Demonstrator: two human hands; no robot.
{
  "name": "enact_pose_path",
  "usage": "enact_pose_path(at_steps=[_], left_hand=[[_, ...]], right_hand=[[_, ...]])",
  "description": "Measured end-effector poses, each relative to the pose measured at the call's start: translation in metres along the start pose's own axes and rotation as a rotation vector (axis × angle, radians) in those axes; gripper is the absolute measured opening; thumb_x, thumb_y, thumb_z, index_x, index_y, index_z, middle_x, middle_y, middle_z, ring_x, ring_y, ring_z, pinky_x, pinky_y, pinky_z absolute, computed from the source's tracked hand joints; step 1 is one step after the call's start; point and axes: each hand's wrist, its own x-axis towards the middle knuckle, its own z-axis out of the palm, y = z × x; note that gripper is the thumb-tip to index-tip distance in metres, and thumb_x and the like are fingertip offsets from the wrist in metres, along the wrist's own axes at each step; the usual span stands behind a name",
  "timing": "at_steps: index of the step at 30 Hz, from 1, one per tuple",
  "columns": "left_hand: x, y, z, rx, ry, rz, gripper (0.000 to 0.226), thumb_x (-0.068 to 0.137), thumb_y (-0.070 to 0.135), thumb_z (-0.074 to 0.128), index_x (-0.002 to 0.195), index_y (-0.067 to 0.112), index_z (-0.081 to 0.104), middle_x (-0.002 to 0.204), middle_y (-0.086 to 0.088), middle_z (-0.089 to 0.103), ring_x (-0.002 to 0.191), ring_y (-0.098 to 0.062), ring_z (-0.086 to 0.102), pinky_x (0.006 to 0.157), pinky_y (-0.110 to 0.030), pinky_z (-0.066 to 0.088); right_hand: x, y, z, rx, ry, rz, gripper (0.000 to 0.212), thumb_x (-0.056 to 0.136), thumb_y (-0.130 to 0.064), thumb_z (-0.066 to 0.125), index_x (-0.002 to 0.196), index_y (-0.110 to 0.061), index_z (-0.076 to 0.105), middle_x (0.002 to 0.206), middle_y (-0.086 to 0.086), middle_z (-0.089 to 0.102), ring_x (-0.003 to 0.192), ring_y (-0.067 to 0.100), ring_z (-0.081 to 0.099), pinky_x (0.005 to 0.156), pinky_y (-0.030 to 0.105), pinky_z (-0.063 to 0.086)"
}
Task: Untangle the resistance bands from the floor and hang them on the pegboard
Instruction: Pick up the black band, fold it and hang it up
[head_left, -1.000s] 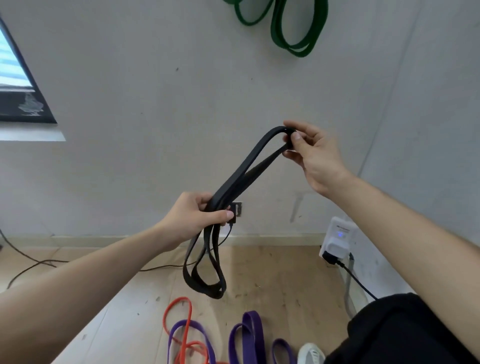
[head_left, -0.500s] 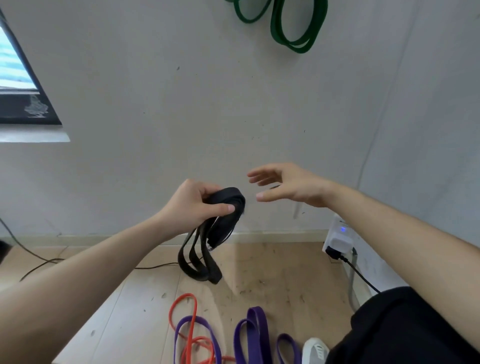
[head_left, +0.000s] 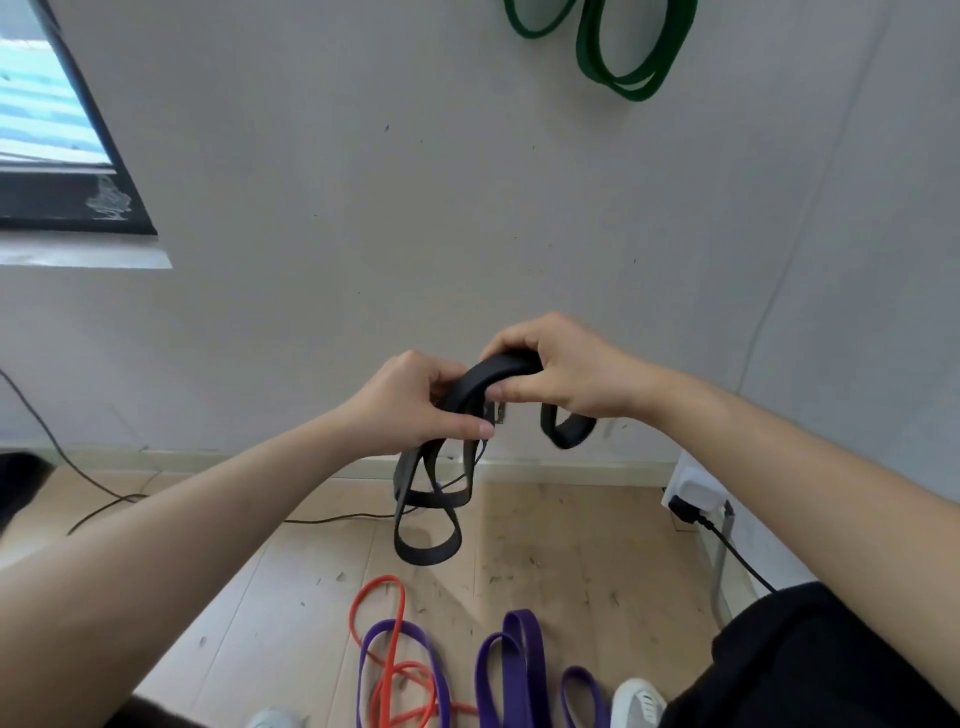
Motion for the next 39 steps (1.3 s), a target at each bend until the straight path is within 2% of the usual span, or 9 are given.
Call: enact_pose_path(at_steps=[5, 11, 14, 18, 23, 29, 33, 36, 39], left_hand=[[-0.003, 0.008, 0.003, -0.162, -0.038, 0.009, 0.007, 0.088, 0.020, 0.079, 0.094, 0.018, 0.078, 0.090, 0.001, 0.079, 0.087, -0.009, 0.073, 0.078, -0.019, 0.055], [-0.004, 0.013, 0.006, -0.351, -0.056, -0.043, 0.016, 0.091, 0.018, 0.075, 0.098, 0.005, 0.071, 0.089, -0.003, 0.076, 0.088, -0.013, 0.073, 0.077, -0.017, 0.053], [-0.005, 0.014, 0.005, -0.421, -0.047, -0.011, 0.008, 0.093, 0.010, 0.070, 0.095, 0.003, 0.067, 0.088, -0.015, 0.074, 0.089, -0.026, 0.073, 0.081, -0.024, 0.056], [-0.003, 0.015, -0.001, -0.446, 0.013, -0.026, 0.020, 0.088, 0.005, 0.075, 0.107, 0.004, 0.069, 0.079, -0.007, 0.071, 0.077, -0.020, 0.072, 0.082, -0.032, 0.058], [-0.001, 0.012, -0.011, -0.414, 0.148, -0.014, 0.012, 0.086, 0.008, 0.078, 0.097, 0.011, 0.075, 0.077, -0.006, 0.067, 0.077, -0.020, 0.065, 0.088, -0.051, 0.054], [-0.005, 0.020, -0.011, -0.333, 0.075, 0.020, 0.008, 0.085, 0.007, 0.079, 0.088, 0.015, 0.076, 0.071, -0.002, 0.064, 0.068, -0.015, 0.058, 0.070, -0.027, 0.044], [-0.006, 0.023, -0.010, -0.286, 0.027, 0.047, 0.011, 0.084, 0.009, 0.080, 0.094, 0.012, 0.076, 0.082, -0.013, 0.072, 0.075, -0.014, 0.065, 0.069, -0.022, 0.049], [-0.007, 0.024, -0.015, -0.299, 0.046, 0.030, 0.015, 0.083, 0.015, 0.083, 0.096, 0.011, 0.077, 0.086, -0.019, 0.072, 0.076, -0.014, 0.063, 0.072, -0.026, 0.047], [-0.010, 0.026, -0.021, -0.360, 0.103, 0.011, 0.014, 0.083, 0.018, 0.084, 0.092, 0.011, 0.076, 0.078, -0.010, 0.071, 0.074, -0.012, 0.063, 0.071, -0.025, 0.046]], right_hand=[[-0.004, -0.006, -0.006, 0.115, 0.078, -0.058, 0.011, 0.089, -0.009, 0.072, 0.099, -0.013, 0.072, 0.085, -0.004, 0.072, 0.078, 0.006, 0.066, 0.075, 0.020, 0.050], [-0.007, -0.008, -0.013, 0.328, 0.307, -0.077, 0.009, 0.094, -0.009, 0.066, 0.103, -0.008, 0.068, 0.079, -0.006, 0.063, 0.068, 0.002, 0.055, 0.068, 0.019, 0.048], [-0.009, -0.003, -0.019, 0.381, 0.415, -0.049, 0.008, 0.095, -0.010, 0.064, 0.101, -0.013, 0.068, 0.075, -0.012, 0.061, 0.067, 0.003, 0.056, 0.067, 0.019, 0.049], [-0.010, 0.006, -0.023, 0.469, 0.483, 0.007, 0.008, 0.097, -0.011, 0.061, 0.099, -0.015, 0.067, 0.074, -0.006, 0.059, 0.069, 0.012, 0.057, 0.067, 0.020, 0.050], [-0.015, 0.027, -0.031, 0.423, 0.293, 0.125, 0.008, 0.095, -0.010, 0.063, 0.102, -0.008, 0.067, 0.081, 0.005, 0.064, 0.075, 0.012, 0.062, 0.076, 0.020, 0.051], [-0.020, 0.034, -0.011, 0.164, -0.275, 0.253, 0.032, 0.085, -0.012, 0.077, 0.115, -0.013, 0.067, 0.116, 0.002, 0.073, 0.114, 0.011, 0.065, 0.104, 0.030, 0.046], [-0.011, 0.015, 0.004, 0.303, -0.180, 0.125, 0.048, 0.082, -0.017, 0.081, 0.127, -0.022, 0.062, 0.121, 0.000, 0.070, 0.122, 0.017, 0.060, 0.109, 0.041, 0.042], [-0.006, 0.005, 0.007, 0.475, -0.069, 0.092, 0.040, 0.086, -0.011, 0.076, 0.124, -0.011, 0.064, 0.116, 0.021, 0.069, 0.113, 0.039, 0.063, 0.104, 0.052, 0.048], [-0.003, -0.003, 0.006, 0.479, 0.012, 0.077, 0.034, 0.085, -0.014, 0.077, 0.118, -0.010, 0.066, 0.109, 0.022, 0.071, 0.102, 0.034, 0.070, 0.099, 0.051, 0.052]])
